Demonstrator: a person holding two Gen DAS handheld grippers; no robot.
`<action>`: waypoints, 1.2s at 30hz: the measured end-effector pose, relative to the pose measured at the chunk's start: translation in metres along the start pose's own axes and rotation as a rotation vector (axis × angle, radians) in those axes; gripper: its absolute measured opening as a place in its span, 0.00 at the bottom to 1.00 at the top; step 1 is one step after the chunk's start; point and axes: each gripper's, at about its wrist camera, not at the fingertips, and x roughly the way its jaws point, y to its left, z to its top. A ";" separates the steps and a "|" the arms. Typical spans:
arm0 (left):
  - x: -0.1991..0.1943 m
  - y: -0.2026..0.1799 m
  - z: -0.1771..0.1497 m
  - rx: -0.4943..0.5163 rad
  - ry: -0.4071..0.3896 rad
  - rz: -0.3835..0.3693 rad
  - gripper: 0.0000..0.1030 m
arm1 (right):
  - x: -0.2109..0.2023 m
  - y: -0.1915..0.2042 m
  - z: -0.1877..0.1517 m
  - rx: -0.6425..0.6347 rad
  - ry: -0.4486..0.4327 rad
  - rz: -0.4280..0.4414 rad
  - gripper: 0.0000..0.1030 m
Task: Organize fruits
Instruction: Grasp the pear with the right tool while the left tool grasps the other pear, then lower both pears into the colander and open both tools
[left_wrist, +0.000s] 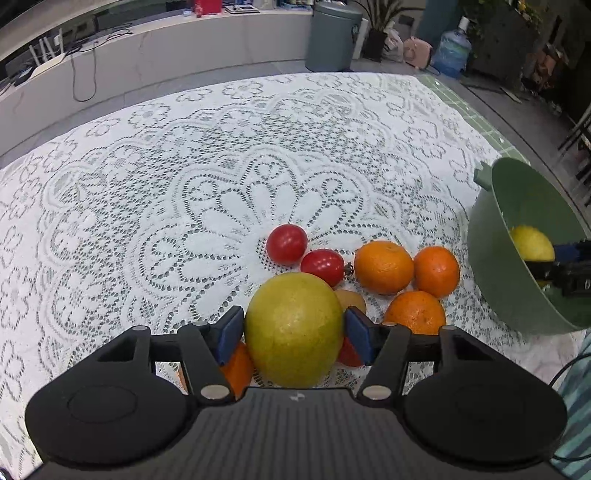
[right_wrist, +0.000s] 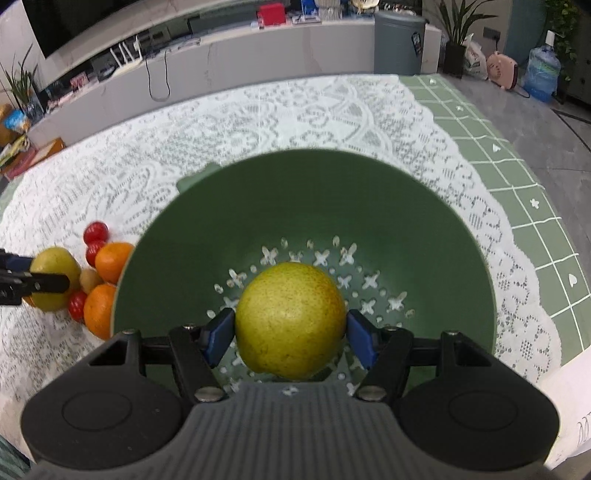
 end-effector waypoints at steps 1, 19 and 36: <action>-0.001 0.000 -0.001 -0.009 -0.006 0.002 0.67 | 0.000 0.001 0.001 -0.007 0.005 -0.005 0.61; -0.077 -0.057 0.022 0.056 -0.172 -0.079 0.66 | 0.002 0.000 0.007 -0.158 0.026 -0.089 0.63; -0.044 -0.181 0.037 0.333 -0.088 -0.177 0.66 | -0.067 -0.039 -0.028 -0.127 -0.090 0.100 0.71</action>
